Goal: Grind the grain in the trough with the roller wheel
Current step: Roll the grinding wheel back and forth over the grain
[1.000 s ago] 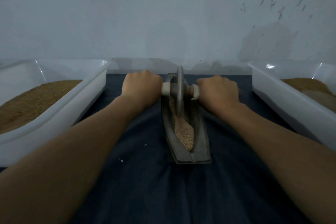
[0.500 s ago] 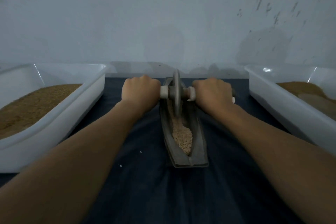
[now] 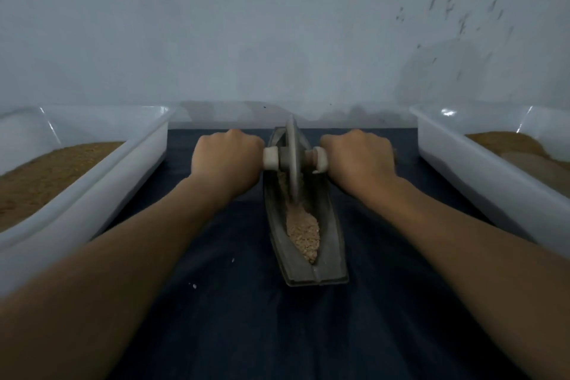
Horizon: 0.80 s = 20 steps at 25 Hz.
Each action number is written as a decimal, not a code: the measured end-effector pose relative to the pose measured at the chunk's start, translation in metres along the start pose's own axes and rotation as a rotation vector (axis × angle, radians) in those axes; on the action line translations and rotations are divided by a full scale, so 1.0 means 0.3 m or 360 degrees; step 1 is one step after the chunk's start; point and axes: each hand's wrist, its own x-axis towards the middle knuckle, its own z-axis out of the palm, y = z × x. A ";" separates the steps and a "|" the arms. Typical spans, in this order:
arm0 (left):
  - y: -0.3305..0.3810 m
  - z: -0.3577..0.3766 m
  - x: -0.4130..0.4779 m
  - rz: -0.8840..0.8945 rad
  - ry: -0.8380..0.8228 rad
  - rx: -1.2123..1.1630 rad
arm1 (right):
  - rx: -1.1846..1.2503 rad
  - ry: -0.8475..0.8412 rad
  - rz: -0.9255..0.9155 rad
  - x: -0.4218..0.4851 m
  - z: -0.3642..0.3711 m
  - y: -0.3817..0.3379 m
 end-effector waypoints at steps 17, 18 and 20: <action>-0.020 0.003 -0.057 0.0168 0.0188 -0.0017 | -0.0030 0.0183 -0.0216 -0.069 -0.026 0.032; -0.031 -0.005 -0.110 0.0261 0.0262 -0.0004 | -0.0057 0.0325 -0.0308 -0.117 -0.036 0.044; -0.040 -0.029 -0.125 0.0304 0.0375 -0.0010 | -0.0074 0.0436 -0.0362 -0.156 -0.032 0.065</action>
